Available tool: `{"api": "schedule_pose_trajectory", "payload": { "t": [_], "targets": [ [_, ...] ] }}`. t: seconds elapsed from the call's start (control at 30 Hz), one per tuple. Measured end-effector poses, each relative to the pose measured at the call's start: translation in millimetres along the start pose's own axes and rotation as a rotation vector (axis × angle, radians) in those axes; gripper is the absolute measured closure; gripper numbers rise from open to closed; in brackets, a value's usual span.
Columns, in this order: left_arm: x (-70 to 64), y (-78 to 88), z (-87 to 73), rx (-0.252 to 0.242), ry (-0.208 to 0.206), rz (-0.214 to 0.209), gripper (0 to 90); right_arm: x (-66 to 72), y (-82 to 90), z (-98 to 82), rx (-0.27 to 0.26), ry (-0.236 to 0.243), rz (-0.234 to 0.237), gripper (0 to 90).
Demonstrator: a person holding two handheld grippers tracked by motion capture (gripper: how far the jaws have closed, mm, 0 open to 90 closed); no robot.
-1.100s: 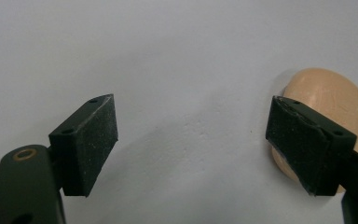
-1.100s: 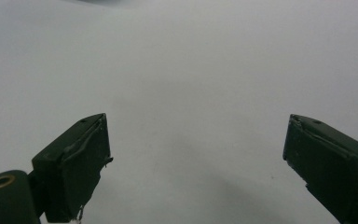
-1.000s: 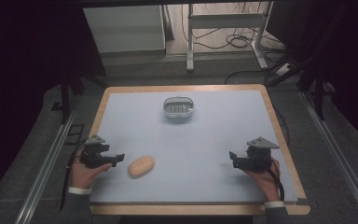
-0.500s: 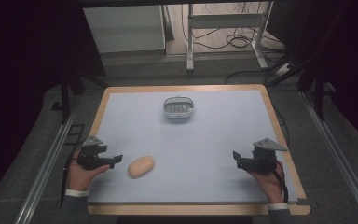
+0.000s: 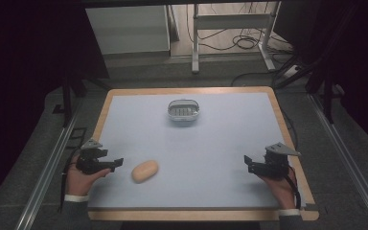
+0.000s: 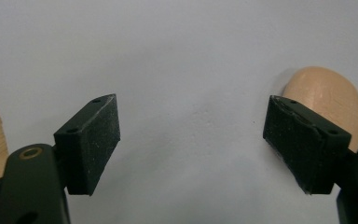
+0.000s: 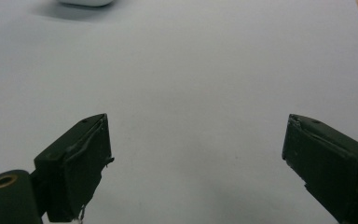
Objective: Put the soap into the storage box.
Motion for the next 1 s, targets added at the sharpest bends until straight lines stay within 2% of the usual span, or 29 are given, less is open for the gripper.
{"api": "schedule_pose_trajectory", "payload": {
  "t": [0.1, 0.47, 0.53, 0.73, 1.0],
  "targets": [
    [-2.3, 0.2, 1.5, 0.000, -0.016, -0.005, 19.2, 1.6, 3.1, -0.6, 0.005, -0.003, -0.008, 7.9],
    [-5.8, 1.3, 10.7, -0.010, -0.025, -0.018, 19.1, 1.0, 4.8, -7.3, 0.018, -0.017, -0.012, 8.1],
    [-6.0, 3.1, 14.3, -0.001, -0.033, -0.030, 18.7, 0.4, 5.8, -7.8, 0.018, -0.018, -0.019, 8.1],
    [-11.2, 9.4, 20.9, -0.017, -0.038, -0.050, 18.9, -1.1, 9.3, -7.1, 0.009, -0.022, -0.025, 8.1],
    [-22.8, 8.6, 24.2, 0.018, -0.083, -0.058, 19.0, -1.4, 9.6, -7.2, 0.017, -0.016, -0.029, 8.1]
  ]
}}
Point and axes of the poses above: each handheld gripper's, and its own axes: y roughly backward along the jaws, z roughly out of its top, x roughly to its left, the point moved 1 cm from there along -y, roughly forward along the jaws, and after that the axes turned 12 degrees about y, right-handed, at the moved point
